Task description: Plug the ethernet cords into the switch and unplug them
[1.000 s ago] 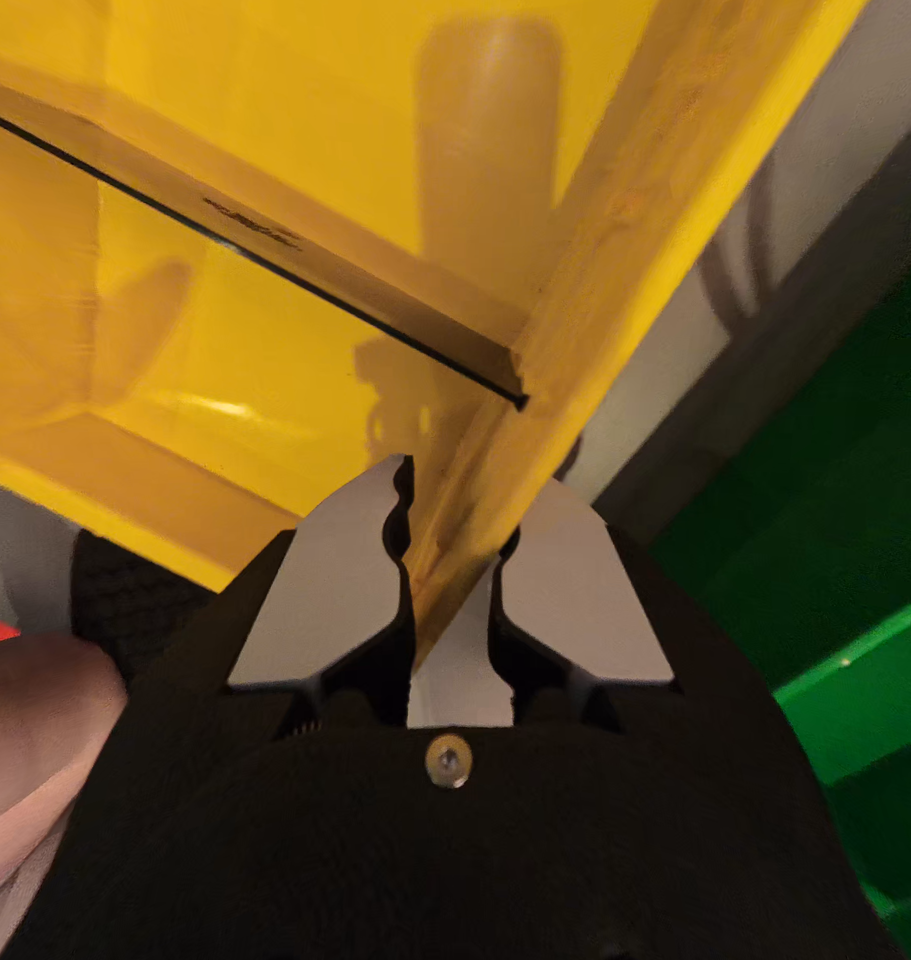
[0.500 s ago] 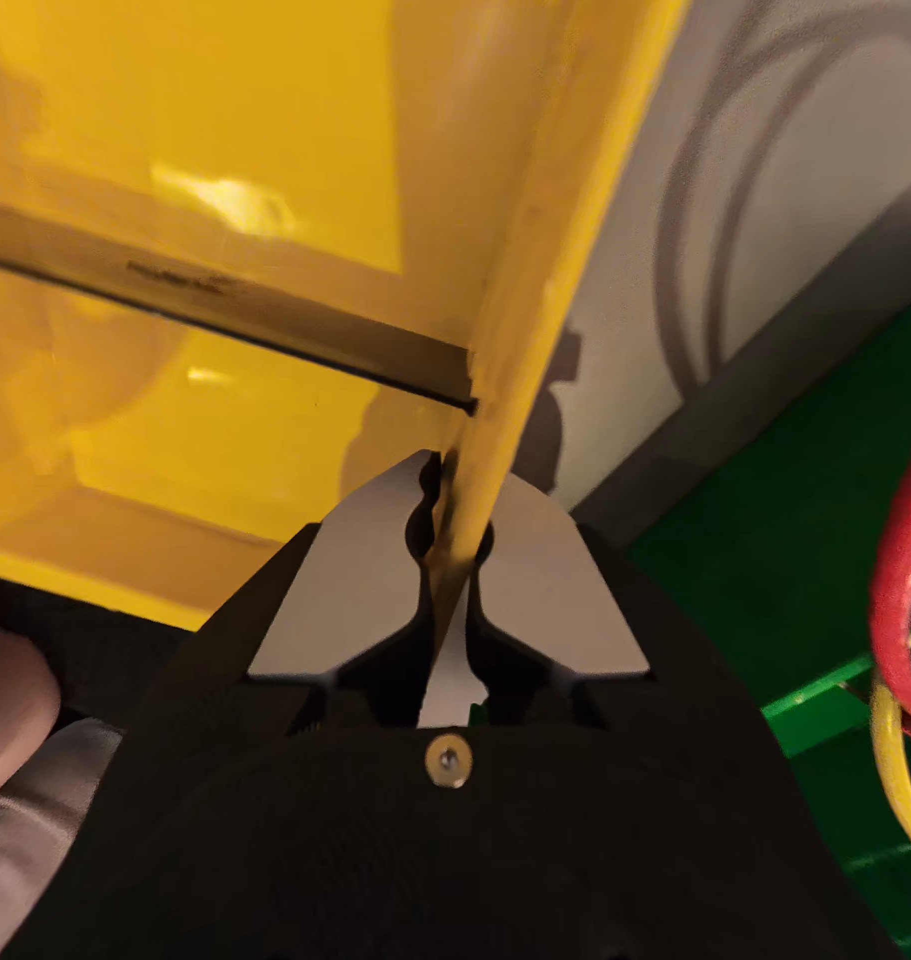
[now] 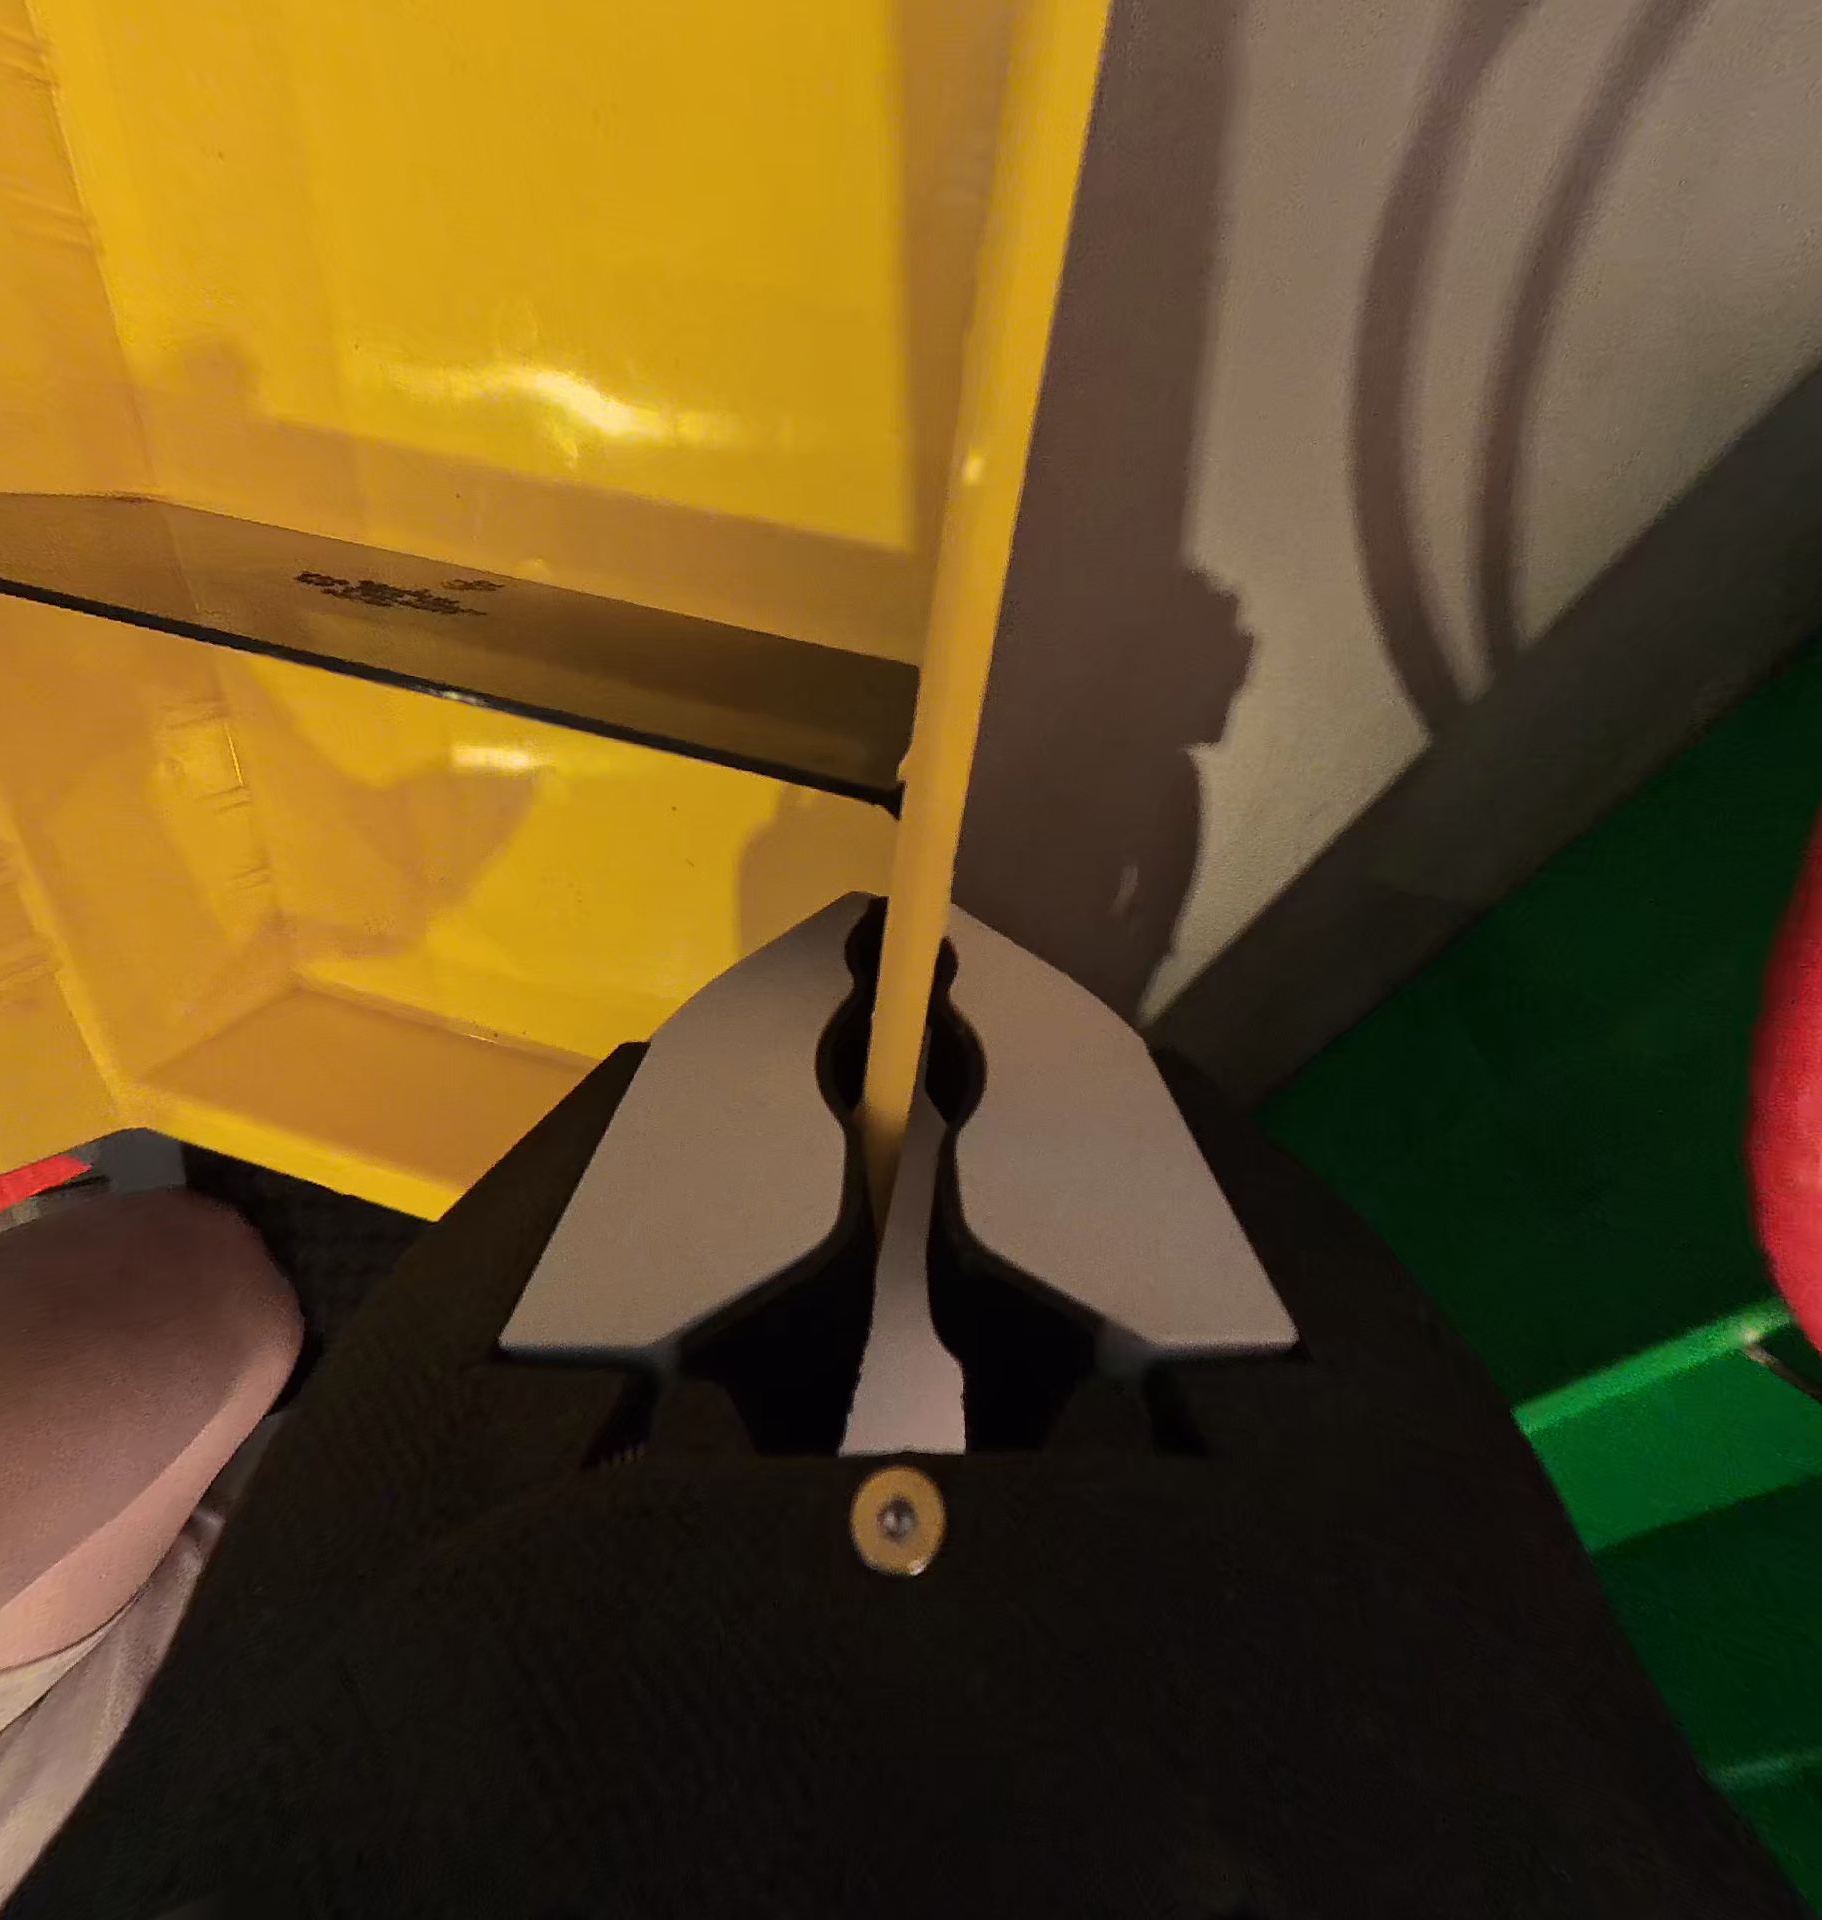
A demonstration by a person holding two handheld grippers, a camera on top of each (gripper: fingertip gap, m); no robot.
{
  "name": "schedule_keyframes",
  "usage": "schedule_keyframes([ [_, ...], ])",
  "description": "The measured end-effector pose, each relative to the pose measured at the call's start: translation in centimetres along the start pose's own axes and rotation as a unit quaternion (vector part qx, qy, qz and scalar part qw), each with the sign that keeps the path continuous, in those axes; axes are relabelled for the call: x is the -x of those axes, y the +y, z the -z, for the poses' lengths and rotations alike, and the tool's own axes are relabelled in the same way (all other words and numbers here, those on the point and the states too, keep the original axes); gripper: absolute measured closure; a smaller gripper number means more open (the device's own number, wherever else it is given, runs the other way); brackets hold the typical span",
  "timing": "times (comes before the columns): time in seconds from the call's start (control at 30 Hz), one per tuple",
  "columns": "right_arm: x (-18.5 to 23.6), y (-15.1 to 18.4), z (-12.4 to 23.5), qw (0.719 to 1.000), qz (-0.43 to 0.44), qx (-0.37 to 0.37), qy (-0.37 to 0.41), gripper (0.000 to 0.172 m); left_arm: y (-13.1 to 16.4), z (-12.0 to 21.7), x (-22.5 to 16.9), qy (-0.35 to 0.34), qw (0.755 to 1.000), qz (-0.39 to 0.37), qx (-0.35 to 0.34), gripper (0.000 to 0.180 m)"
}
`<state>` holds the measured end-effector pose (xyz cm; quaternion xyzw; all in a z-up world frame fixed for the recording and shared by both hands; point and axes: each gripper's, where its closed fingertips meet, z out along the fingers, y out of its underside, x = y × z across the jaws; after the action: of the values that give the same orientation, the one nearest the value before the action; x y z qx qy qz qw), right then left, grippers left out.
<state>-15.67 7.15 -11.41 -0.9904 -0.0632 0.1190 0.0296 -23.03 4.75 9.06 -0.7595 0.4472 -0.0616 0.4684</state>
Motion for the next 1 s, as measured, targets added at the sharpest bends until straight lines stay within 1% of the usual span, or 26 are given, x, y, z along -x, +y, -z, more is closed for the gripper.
schedule_keyframes([
  [0.03, 0.2, 0.1, 0.2, 1.0, -0.003, 0.006, -0.006, 0.165, -0.7, 0.9, -0.3, 0.0, 1.0, 0.013, -0.02, 0.106],
  [0.13, 0.9, 0.4, 1.1, 0.999, -0.006, 0.026, -0.034, 0.164, -2.4, 4.1, -0.7, -0.006, 0.995, 0.021, -0.093, 0.107],
  [0.23, 1.7, 0.9, 1.8, 0.998, 0.02, 0.043, -0.041, 0.164, -2.9, 7.2, -1.2, -0.004, 0.99, 0.017, -0.142, 0.107],
  [0.33, 1.8, 2.0, 2.1, 0.996, 0.061, 0.068, -0.022, 0.164, -2.7, 9.9, -1.4, -0.009, 0.985, 0.018, -0.172, 0.105],
  [0.43, 1.8, 3.9, 2.6, 0.99, 0.094, 0.107, -0.013, 0.164, -2.0, 12.1, -1.9, -0.009, 0.982, 0.007, -0.19, 0.104],
  [0.57, 2.4, 6.8, 3.6, 0.98, 0.118, 0.155, -0.03, 0.164, -0.6, 14.6, -2.6, -0.01, 0.979, -0.018, -0.203, 0.102],
  [0.7, 3.3, 9.0, 5.0, 0.972, 0.15, 0.175, -0.045, 0.164, -0.4, 17.4, -2.0, -0.022, 0.966, -0.011, -0.256, 0.108],
  [0.77, 3.7, 10.3, 5.6, 0.969, 0.164, 0.177, -0.054, 0.164, -0.5, 18.3, -1.8, -0.02, 0.961, -0.001, -0.277, 0.111],
  [0.87, 3.9, 13.1, 6.5, 0.962, 0.179, 0.192, -0.073, 0.165, 0.1, 18.6, -1.9, -0.008, 0.961, -0.005, -0.276, 0.109],
  [1.0, 1.9, 16.7, 8.1, 0.96, 0.178, 0.203, -0.078, 0.165, 0.5, 18.4, -0.9, -0.013, 0.963, 0.01, -0.27, 0.106],
])
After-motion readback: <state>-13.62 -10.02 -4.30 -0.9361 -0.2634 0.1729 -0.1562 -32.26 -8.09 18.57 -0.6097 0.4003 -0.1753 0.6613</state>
